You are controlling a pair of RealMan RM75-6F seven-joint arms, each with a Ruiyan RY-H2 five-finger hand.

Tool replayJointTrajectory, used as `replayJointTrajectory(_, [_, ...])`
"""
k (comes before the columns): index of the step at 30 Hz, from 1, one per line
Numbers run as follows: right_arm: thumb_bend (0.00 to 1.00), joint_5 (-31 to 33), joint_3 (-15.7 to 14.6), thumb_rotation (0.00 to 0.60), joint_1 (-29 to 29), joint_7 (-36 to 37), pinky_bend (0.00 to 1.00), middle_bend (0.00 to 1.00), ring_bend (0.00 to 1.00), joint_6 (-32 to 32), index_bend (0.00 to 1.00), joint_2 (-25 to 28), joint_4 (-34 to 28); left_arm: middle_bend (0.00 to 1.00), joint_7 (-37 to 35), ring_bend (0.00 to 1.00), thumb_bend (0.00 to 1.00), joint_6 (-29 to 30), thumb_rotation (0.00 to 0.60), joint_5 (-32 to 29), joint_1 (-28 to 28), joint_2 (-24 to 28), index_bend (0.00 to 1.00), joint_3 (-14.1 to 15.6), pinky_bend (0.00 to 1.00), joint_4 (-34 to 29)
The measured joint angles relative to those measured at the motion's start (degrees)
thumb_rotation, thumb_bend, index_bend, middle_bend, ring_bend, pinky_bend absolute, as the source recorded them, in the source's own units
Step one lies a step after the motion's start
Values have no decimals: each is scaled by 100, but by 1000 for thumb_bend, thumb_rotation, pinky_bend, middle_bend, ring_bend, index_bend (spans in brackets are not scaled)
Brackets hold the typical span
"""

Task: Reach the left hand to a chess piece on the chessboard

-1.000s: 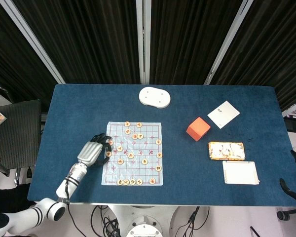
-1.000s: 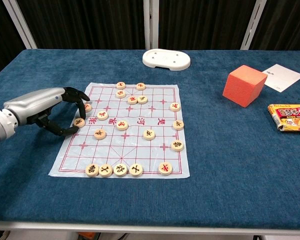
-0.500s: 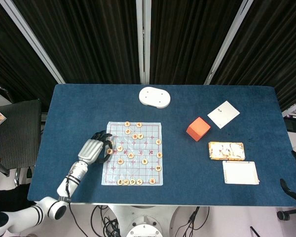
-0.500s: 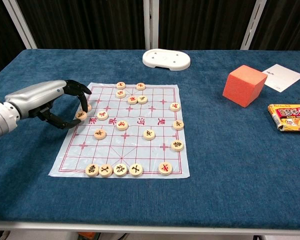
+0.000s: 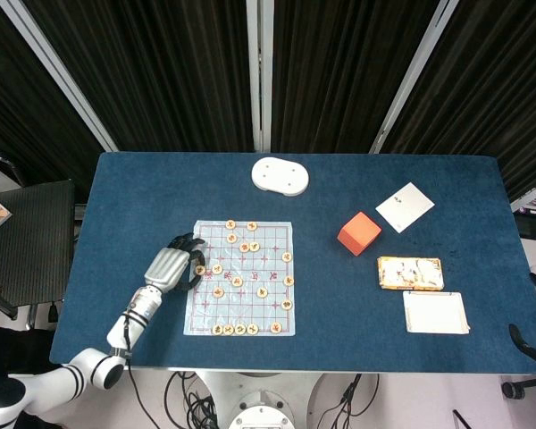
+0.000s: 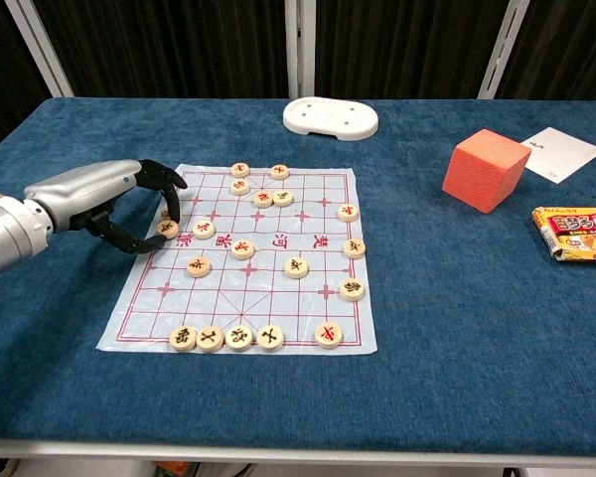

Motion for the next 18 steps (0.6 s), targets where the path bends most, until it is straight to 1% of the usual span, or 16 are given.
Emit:
replayJointTrajectory(3, [223,2,-1,600,5,-13,0,0,0,-14,0,4,-13,126,-37,0,349,108,600,77,-1,-13,461,27,98,46])
replayJointTrajectory(7, [223,1,-6,600,2,-27,0,0,0,-18,0,13,-34,93,-86,0,345,231,600,142,2,-23,430,44,100,64])
replayJointTrajectory(11, [223,6,-14,600,-16,-41,0,0,0,-10,0,35,-66,83,-87,0,344,171,600,115,-18,-25,396,45,100,87])
replayJointTrajectory(18, [223,45,-5,600,-56,-3,0,0,0,25,0,37,-36,82,-112,0,343,131,600,69,-5,-44,371,77,100,119])
